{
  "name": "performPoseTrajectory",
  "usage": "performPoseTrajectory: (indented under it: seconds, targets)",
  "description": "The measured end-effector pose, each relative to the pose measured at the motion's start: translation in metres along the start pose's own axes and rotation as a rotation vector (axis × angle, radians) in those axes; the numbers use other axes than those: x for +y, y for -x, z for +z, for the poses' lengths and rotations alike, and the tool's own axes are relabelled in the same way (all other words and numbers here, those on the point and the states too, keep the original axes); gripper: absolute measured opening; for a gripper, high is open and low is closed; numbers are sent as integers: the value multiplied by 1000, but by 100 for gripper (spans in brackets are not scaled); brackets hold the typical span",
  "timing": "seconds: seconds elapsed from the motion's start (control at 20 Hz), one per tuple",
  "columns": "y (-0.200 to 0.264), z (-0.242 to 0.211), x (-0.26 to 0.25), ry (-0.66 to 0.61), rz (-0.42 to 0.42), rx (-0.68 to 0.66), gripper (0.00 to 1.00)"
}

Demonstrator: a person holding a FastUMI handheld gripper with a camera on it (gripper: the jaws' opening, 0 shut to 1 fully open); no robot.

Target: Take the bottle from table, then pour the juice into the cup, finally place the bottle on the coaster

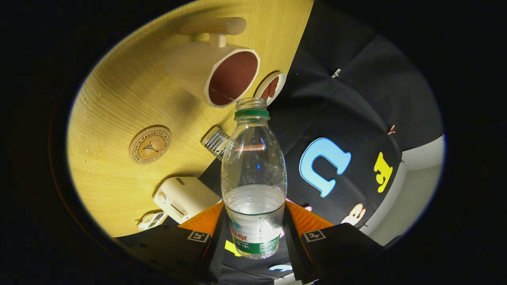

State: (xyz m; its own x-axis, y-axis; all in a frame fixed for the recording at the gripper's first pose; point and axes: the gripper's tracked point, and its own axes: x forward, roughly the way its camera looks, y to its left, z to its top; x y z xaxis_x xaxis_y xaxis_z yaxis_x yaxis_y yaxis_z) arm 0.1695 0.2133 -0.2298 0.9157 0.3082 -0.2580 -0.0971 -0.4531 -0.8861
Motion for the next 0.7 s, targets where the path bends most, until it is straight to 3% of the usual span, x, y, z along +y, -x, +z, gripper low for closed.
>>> performPoseTrajectory:
  seconds: [0.35, 0.55, 0.7]
  targets:
    - [-4, -5, 6, -61, 12, 18, 70]
    - [0, 2, 19, -277, 65, 24, 70]
    - [6, 10, 33, -517, 130, 29, 70]
